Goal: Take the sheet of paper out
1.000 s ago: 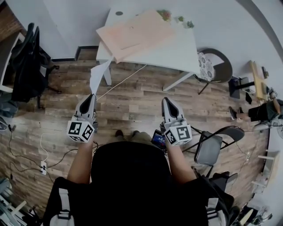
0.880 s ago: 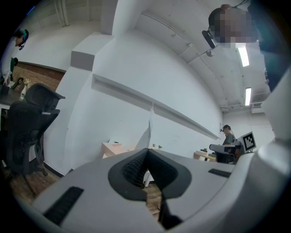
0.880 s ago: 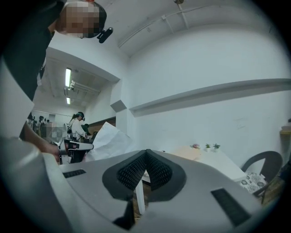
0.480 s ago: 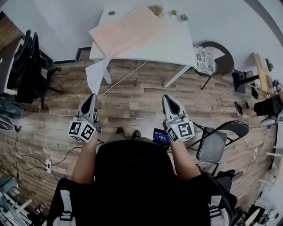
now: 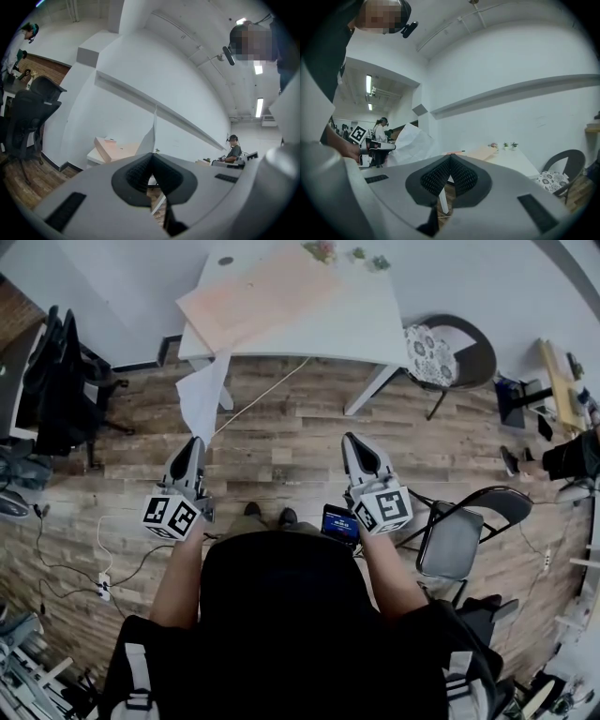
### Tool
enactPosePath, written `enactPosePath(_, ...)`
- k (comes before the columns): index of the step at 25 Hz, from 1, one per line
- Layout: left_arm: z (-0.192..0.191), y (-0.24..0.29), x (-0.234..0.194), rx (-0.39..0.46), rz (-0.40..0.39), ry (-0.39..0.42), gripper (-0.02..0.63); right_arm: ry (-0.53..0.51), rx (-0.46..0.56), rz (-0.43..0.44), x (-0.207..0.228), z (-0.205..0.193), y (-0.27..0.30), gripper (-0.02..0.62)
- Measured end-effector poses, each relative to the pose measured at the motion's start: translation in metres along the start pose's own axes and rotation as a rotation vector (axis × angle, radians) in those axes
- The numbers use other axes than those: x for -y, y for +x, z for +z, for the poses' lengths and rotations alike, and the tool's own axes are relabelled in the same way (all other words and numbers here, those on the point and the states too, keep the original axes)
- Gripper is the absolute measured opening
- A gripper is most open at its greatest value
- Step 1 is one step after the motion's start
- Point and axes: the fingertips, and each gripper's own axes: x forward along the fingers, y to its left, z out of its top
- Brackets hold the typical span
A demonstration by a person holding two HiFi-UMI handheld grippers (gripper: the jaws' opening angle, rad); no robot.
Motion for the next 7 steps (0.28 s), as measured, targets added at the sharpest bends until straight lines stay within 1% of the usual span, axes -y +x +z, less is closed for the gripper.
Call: enactPosePath(7, -0.006, -0.001, 0.017, -0.005, 0.007, -0.006, 0.005, 0.001, -0.002, 0.011, 0.008, -0.004, -0.013, 0.009)
